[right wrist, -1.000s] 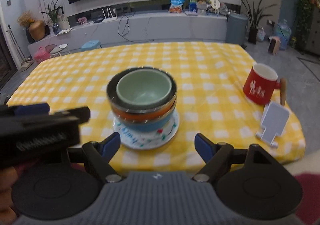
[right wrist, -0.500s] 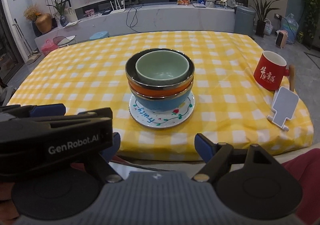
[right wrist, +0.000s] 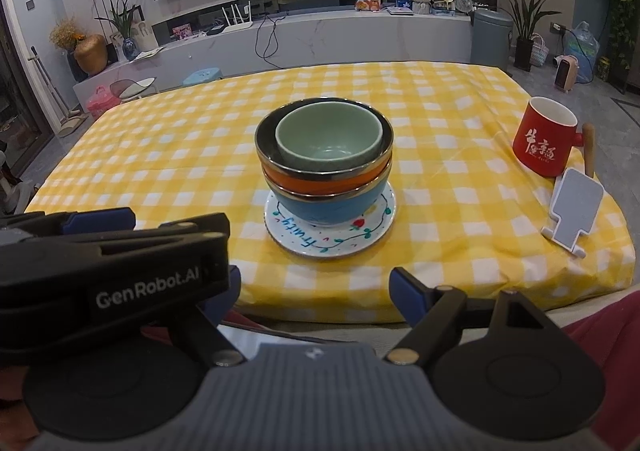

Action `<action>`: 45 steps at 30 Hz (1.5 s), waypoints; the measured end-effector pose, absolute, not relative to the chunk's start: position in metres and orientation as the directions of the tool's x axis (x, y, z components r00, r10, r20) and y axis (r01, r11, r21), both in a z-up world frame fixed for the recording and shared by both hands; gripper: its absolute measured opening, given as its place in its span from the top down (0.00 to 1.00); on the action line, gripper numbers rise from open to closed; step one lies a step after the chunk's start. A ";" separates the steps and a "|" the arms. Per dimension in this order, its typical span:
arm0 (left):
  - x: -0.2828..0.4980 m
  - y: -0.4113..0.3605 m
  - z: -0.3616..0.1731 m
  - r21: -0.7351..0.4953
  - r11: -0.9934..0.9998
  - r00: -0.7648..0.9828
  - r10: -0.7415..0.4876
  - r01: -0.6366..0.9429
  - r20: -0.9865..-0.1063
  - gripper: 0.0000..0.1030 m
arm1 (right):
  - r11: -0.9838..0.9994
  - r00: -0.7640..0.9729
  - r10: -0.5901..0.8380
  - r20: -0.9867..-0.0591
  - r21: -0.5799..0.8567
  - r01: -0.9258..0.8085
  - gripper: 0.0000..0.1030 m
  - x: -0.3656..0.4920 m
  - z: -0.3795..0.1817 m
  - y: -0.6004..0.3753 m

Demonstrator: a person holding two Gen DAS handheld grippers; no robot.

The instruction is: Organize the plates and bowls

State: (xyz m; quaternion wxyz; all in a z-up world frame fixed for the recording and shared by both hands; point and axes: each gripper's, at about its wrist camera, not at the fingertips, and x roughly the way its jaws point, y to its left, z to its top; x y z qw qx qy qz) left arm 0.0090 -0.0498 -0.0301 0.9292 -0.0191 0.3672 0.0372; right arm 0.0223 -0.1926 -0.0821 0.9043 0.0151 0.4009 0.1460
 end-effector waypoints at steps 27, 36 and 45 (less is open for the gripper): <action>0.007 -0.049 -0.028 -0.005 0.996 0.731 0.063 -0.090 -0.679 0.16 | 0.954 0.638 0.296 -0.711 0.192 -0.229 0.22 0.021 -0.086 -0.192; 0.007 -0.049 -0.028 -0.008 0.996 0.730 0.061 -0.090 -0.681 0.16 | 0.955 0.642 0.295 -0.707 0.190 -0.229 0.22 0.021 -0.085 -0.191; 0.007 -0.050 -0.029 -0.002 0.996 0.726 0.063 -0.088 -0.685 0.16 | 0.955 0.639 0.296 -0.710 0.192 -0.228 0.22 0.022 -0.087 -0.191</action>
